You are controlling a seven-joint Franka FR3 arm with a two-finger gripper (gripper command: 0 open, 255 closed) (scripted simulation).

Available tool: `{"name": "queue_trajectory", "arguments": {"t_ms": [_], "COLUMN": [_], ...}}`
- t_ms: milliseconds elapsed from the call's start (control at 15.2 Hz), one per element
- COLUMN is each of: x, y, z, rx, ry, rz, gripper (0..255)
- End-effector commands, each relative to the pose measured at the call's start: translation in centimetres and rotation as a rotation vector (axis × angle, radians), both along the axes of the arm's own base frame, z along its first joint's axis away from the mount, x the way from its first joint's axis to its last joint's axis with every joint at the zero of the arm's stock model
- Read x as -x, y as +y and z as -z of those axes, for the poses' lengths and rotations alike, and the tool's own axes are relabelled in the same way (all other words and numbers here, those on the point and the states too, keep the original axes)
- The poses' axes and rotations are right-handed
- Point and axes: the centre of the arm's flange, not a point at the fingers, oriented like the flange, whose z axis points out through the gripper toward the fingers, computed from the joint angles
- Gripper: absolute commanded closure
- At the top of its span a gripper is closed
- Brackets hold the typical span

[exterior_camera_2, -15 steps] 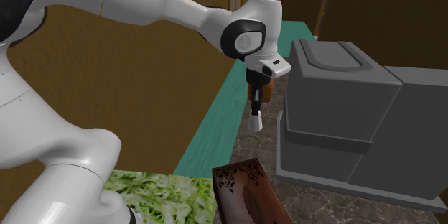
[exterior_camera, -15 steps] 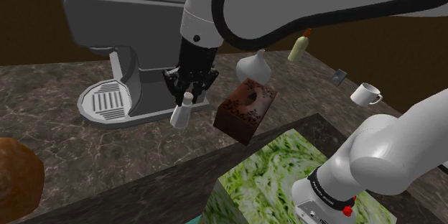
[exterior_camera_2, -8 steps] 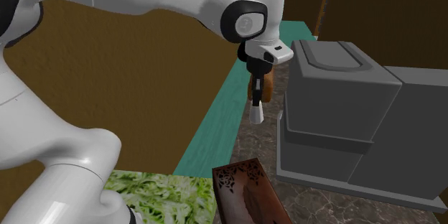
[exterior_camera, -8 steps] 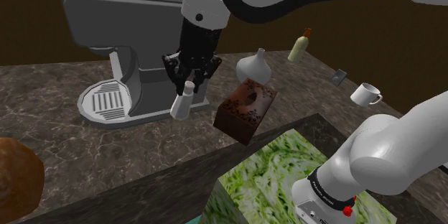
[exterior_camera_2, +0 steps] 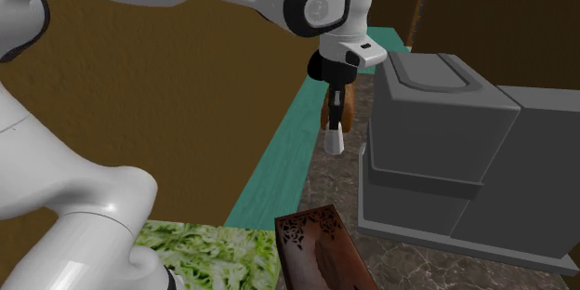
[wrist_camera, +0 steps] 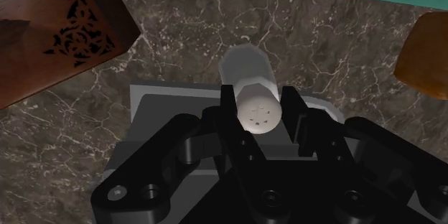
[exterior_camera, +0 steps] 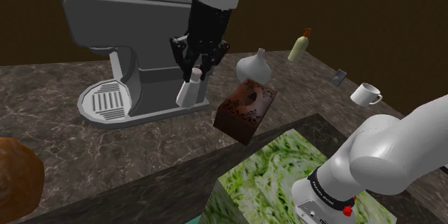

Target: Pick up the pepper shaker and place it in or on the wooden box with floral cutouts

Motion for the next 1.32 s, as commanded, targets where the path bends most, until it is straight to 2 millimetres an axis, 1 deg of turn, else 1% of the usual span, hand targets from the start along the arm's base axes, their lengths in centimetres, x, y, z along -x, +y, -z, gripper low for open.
{"name": "queue_trajectory", "arguments": {"t_ms": [0,1188,1254], "x": [0.3,1.5,1.6], "y": [-2.3,-25.8,-26.8], "z": [-0.6,-3.9,-4.1], "rx": [-0.001,-0.001,-0.001], "ry": [0.000,0.000,0.000], "rz": [-0.001,-0.001,-0.001], "gripper": [255,255,255]}}
